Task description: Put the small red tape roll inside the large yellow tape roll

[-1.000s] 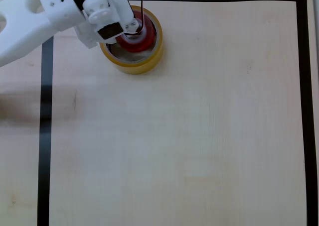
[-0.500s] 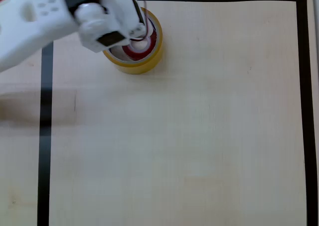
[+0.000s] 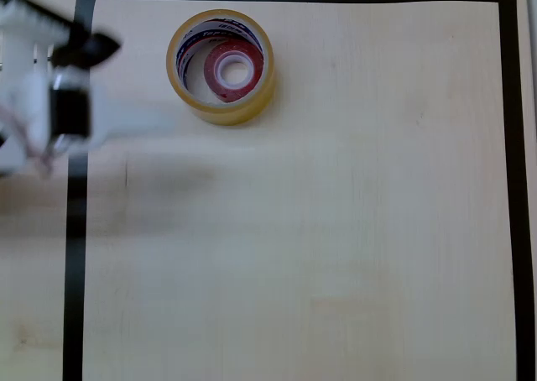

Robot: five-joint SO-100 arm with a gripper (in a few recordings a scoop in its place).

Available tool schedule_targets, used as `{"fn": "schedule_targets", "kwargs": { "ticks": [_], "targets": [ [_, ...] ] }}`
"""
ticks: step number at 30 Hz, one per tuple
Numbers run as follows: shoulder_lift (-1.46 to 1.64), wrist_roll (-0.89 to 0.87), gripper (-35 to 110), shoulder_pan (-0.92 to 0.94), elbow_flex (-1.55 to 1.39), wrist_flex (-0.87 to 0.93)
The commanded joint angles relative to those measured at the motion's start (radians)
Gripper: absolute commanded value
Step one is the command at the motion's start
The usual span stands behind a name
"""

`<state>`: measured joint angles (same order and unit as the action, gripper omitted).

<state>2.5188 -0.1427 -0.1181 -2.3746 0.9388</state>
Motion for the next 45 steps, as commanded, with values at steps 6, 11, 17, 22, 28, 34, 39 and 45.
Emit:
{"fn": "schedule_targets", "kwargs": {
  "ticks": [6,11,17,22,28,34,39,45],
  "targets": [
    [0.813,-0.112,18,0.184,-0.506,-0.075],
    [0.815,-0.115,19,0.201,-0.569,-0.011],
    [0.815,-0.107,16,0.201,-0.638,0.049],
    [0.813,-0.104,16,0.189,-0.692,0.075],
    [0.815,-0.103,3,0.158,-0.692,0.094],
    [0.815,-0.11,0,0.169,-0.692,0.097],
    [0.815,-0.11,1,0.169,-0.692,0.097],
    [0.815,-0.11,1,0.169,-0.692,0.097]
  ]
}}
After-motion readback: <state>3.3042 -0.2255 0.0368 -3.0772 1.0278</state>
